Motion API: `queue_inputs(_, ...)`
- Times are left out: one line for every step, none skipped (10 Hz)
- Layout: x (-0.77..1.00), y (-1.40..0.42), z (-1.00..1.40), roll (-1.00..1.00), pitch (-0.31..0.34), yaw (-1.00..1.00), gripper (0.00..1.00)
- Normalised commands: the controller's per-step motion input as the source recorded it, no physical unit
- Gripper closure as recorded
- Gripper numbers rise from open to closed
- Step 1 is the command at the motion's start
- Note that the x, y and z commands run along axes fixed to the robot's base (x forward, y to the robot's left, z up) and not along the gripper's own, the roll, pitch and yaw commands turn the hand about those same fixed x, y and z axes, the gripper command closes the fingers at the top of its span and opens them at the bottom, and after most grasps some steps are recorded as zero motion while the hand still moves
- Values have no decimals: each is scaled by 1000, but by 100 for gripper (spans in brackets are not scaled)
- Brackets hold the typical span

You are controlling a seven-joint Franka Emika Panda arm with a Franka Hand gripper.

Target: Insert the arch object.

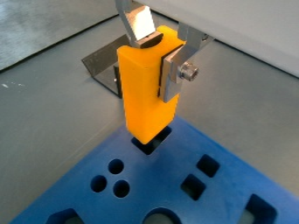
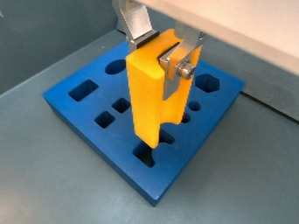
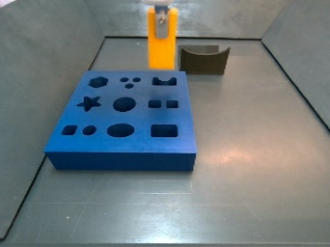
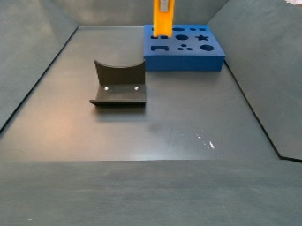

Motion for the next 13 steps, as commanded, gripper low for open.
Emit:
queue_inputs(37,0,-360,160,0,223,100)
queue_inputs(66,0,-420,120,0,183,100)
queue_inputs(197,0,-431,97,0,111,100)
queue_inputs(217,0,-423,124,0,0,100)
queue_inputs(206,0,-371,206,39,0,100)
queue_inputs(131,0,-331,217,46,0,100)
queue_inputs(40,0,-366,139,20,-9,100)
queue_inputs(0,0,-357,54,0,-37,100)
queue_inputs(-71,0,-357,19,-24,0,100)
queue_inputs(0,0,-391,36,-46,49,100)
queue_inputs(0,0,-397,14,-30,0,100)
queue_inputs(129,0,-371,11,0,-43,100)
queue_inputs(166,0,-363,14,0,-114,100)
